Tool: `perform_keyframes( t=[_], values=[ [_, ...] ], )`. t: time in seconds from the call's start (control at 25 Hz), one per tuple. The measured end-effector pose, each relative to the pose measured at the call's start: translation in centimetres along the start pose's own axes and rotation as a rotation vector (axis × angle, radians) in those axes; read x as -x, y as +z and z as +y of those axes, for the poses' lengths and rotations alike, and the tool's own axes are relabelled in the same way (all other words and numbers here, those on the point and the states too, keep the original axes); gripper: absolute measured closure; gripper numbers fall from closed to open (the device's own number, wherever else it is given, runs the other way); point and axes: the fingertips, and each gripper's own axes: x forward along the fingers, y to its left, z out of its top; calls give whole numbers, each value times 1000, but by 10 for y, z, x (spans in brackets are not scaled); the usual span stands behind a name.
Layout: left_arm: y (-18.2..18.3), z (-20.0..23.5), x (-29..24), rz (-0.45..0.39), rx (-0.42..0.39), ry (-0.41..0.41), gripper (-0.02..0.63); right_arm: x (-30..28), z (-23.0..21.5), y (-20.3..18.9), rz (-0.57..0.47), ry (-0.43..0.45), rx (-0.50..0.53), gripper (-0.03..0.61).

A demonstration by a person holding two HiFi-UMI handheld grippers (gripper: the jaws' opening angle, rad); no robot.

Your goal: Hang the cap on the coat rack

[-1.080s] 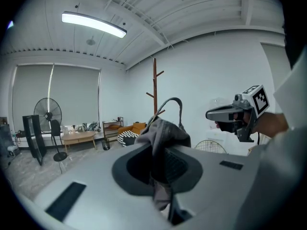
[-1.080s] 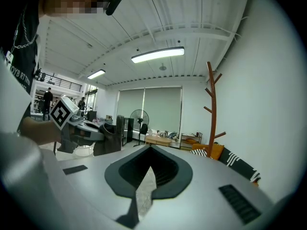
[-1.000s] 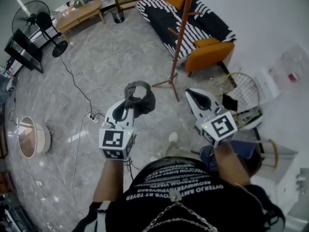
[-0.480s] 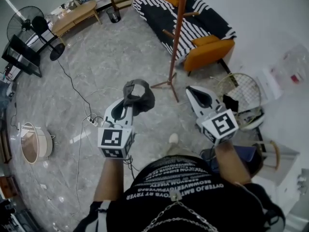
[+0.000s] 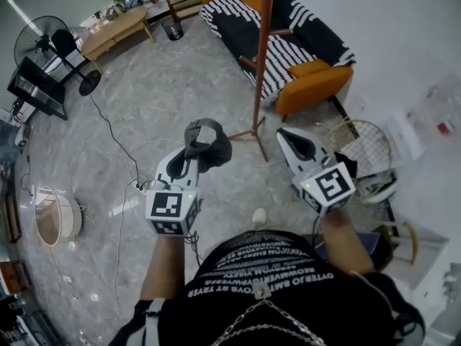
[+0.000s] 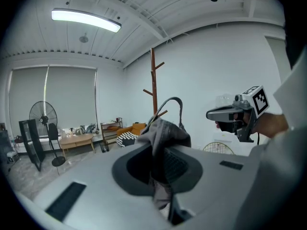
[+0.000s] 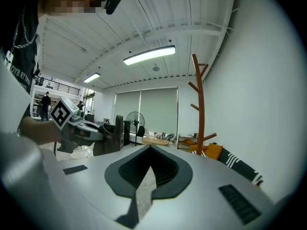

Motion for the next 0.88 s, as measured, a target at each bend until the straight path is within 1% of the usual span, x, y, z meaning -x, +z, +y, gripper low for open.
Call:
perform_keyframes(
  t=[0.12, 0.24, 0.52, 0.64, 0.76, 0.88],
  values=[
    [15, -6, -31, 17, 10, 16, 595, -8, -37, 0, -3, 16, -6, 586],
    [20, -10, -43, 26, 19, 24, 595, -10, -53, 0, -7, 18, -2, 586],
    [35, -20, -59, -8, -1, 27, 595, -6, -74, 0, -15, 24, 5, 586],
    [28, -26, -57, 8, -4, 29, 595, -6, -77, -3, -23, 19, -3, 586],
    [19, -27, -52, 35, -2, 33, 595, -4, -72, -7, -30, 29, -23, 586],
    [22, -22, -47, 36, -11, 47, 595, -6, -66, -8, -36, 42, -30, 586]
  ],
)
